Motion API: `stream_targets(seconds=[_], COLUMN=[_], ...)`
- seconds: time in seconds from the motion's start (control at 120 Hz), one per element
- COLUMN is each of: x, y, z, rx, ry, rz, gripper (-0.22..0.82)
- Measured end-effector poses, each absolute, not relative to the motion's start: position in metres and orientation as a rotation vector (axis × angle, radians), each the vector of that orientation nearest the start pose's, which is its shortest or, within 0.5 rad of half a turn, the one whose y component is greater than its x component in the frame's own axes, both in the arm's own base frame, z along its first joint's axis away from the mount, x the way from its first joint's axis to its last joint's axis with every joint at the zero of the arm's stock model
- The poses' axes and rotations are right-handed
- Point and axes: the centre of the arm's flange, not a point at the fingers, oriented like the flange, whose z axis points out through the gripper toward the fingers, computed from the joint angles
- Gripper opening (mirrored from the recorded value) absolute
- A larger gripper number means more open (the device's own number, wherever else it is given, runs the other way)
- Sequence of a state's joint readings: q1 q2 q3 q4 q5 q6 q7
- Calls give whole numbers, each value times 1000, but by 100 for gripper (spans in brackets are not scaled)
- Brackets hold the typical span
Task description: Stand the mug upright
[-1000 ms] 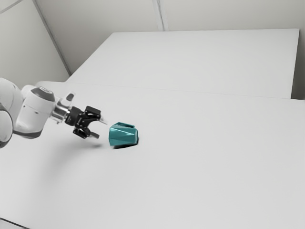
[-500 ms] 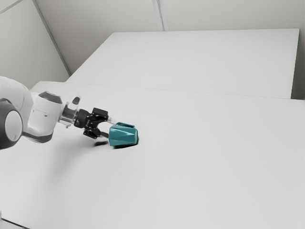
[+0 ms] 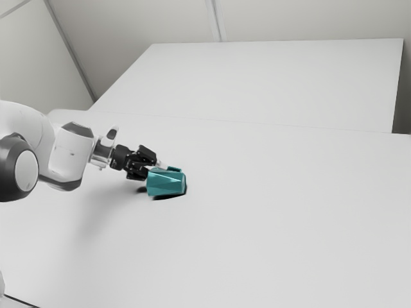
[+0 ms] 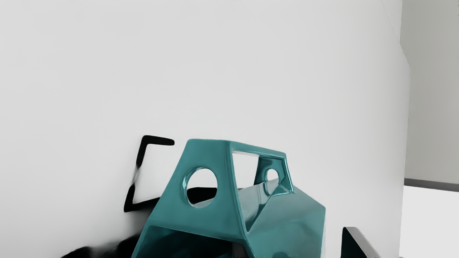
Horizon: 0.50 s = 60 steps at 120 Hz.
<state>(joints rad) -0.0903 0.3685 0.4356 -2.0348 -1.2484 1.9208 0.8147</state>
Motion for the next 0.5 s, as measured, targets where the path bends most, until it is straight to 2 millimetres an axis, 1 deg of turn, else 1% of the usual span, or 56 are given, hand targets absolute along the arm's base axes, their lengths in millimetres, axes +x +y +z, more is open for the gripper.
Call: stream_targets(seconds=[0.092,0.2,0.308,0.5], x=[568,571,574,579], y=[125,125,125,122], z=[278,282,287,295], rx=[2187,2191,2193,2184], ry=[281,266,252,235], rz=[254,266,278,297], gripper=[2,-7,-12,-16])
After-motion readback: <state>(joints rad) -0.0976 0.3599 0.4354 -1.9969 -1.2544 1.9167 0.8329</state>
